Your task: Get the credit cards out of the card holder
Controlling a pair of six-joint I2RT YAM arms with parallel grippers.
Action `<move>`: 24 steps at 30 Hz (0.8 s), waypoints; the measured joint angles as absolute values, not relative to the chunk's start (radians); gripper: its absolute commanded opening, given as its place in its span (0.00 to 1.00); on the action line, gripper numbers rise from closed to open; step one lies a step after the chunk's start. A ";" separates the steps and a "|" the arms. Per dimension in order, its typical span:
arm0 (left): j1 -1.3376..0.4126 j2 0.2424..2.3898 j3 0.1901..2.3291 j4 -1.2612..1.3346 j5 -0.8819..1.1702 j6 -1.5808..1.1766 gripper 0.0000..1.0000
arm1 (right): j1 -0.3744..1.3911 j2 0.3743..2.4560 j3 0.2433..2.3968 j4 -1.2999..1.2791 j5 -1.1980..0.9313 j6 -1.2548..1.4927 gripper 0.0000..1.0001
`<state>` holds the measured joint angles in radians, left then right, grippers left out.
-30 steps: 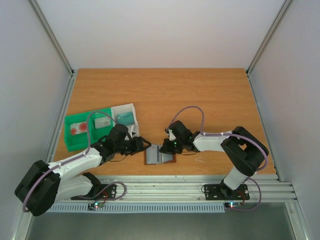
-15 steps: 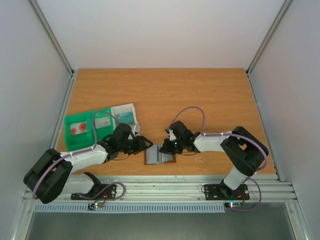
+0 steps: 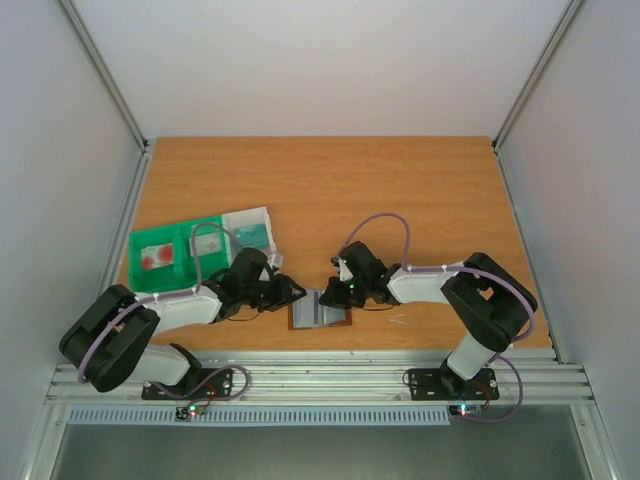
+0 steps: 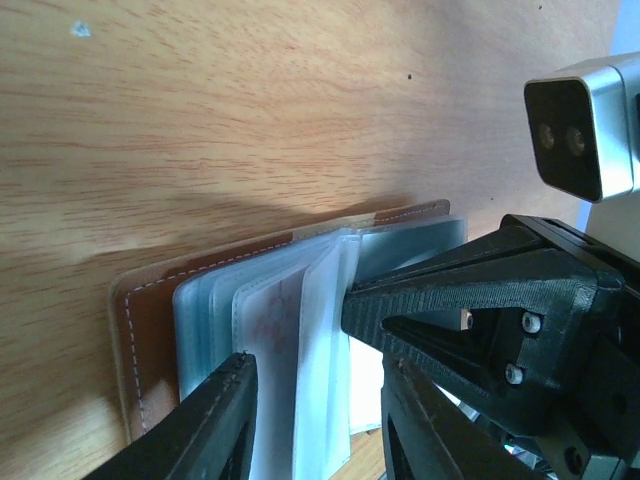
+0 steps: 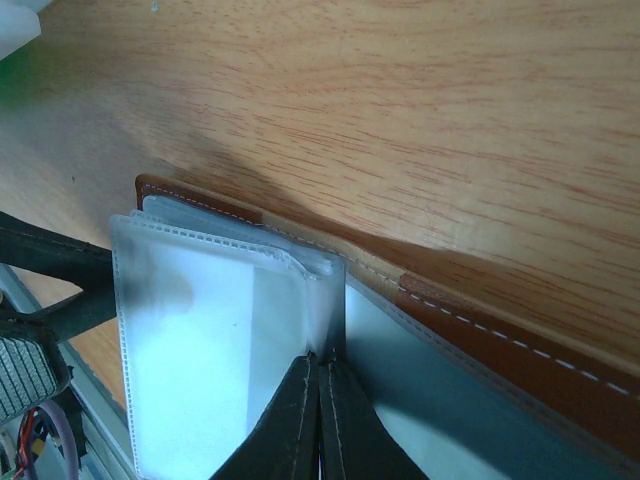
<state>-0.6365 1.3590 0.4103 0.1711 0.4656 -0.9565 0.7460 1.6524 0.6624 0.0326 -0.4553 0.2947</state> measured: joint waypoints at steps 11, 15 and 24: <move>-0.639 1.389 0.442 0.185 0.484 -0.950 0.34 | 0.733 1.652 0.661 0.033 -0.457 0.294 0.01; -0.653 1.418 0.447 0.184 0.487 -0.950 0.32 | 0.729 1.652 0.661 0.033 -0.458 0.294 0.01; -0.697 1.415 0.506 0.177 0.489 -0.954 0.36 | 0.727 1.642 0.661 0.023 -0.455 0.294 0.08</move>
